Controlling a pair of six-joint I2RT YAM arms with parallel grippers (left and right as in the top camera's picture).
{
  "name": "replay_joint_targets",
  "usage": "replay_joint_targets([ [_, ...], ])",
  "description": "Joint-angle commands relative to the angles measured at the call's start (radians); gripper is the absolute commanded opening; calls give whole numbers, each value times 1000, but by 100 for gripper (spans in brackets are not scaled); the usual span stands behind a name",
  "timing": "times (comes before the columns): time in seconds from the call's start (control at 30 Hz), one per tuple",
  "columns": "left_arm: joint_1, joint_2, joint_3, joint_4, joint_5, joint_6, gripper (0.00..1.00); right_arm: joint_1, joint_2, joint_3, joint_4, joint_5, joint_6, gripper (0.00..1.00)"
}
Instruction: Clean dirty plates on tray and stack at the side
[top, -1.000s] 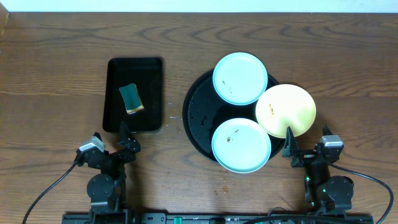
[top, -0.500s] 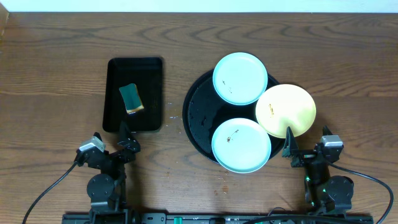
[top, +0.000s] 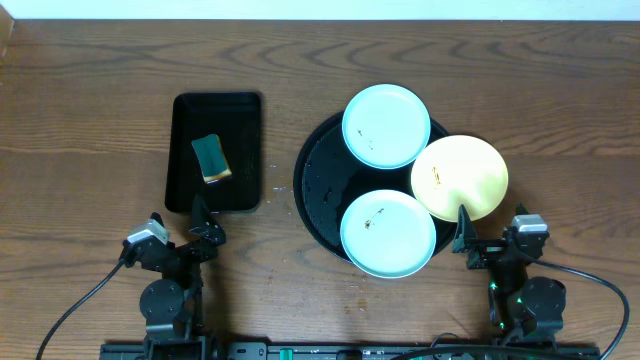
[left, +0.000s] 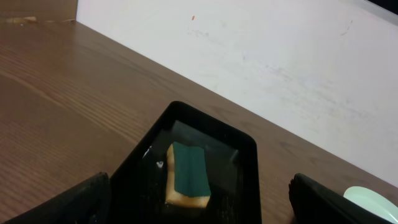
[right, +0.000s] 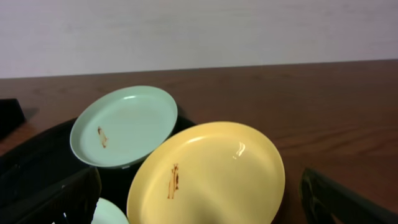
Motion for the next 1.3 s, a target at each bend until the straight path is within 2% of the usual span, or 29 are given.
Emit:
replay_joint_targets([
  [0.0, -2, -4, -16, -45, -10, -9, 91, -8, 17, -1, -4, -7, 15, 99],
  [0.9, -2, -4, -16, -45, -10, -9, 91, -8, 19, 11, 4, -3, 16, 99],
  [1.1, -2, -4, -16, -45, -10, -9, 91, -8, 31, 120, -71, -5, 80, 99],
  [1.27, -2, -4, -16, -45, -10, -9, 91, -8, 107, 306, -184, -5, 71, 99],
])
